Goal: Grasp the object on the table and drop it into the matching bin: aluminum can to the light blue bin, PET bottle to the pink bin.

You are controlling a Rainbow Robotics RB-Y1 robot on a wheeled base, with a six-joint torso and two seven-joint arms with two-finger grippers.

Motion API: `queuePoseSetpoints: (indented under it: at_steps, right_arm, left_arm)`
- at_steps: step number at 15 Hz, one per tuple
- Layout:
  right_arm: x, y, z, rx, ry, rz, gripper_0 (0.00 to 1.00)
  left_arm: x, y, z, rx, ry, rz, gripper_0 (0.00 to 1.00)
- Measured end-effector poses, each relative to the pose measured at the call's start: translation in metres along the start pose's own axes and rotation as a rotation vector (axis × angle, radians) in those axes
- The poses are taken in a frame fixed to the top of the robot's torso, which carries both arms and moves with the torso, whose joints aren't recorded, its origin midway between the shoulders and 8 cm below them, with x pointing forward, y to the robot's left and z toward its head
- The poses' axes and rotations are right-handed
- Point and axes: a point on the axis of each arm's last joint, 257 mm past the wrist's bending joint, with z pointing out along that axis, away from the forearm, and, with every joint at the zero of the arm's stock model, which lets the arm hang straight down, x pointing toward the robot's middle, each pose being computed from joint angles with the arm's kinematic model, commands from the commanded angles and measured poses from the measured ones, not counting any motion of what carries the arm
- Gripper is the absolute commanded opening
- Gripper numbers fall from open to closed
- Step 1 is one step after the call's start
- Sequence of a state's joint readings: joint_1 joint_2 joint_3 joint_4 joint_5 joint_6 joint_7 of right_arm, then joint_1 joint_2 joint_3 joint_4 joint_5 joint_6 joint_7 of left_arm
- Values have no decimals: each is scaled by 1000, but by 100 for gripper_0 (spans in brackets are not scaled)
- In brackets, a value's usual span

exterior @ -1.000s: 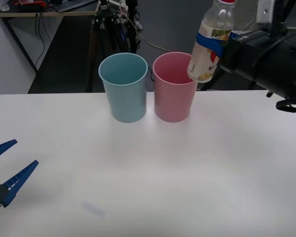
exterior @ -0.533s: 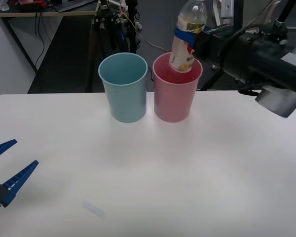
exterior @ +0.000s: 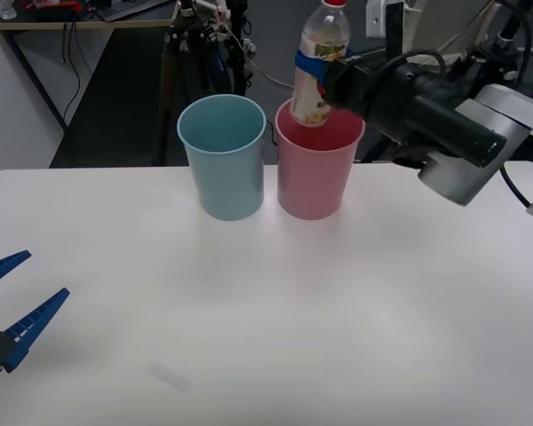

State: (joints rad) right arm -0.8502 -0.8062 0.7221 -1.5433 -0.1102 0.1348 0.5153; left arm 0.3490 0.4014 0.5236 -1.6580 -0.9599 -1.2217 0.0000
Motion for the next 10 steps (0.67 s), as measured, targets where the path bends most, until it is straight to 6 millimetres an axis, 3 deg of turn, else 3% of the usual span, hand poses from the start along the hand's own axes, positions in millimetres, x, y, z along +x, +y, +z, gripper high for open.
queuePoseSetpoints:
  at_steps: [10]
  right_arm:
    - [3, -4, 8, 15, 0, -23, 0]
  left_arm:
    - [0, 0, 0, 0, 0, 0, 100]
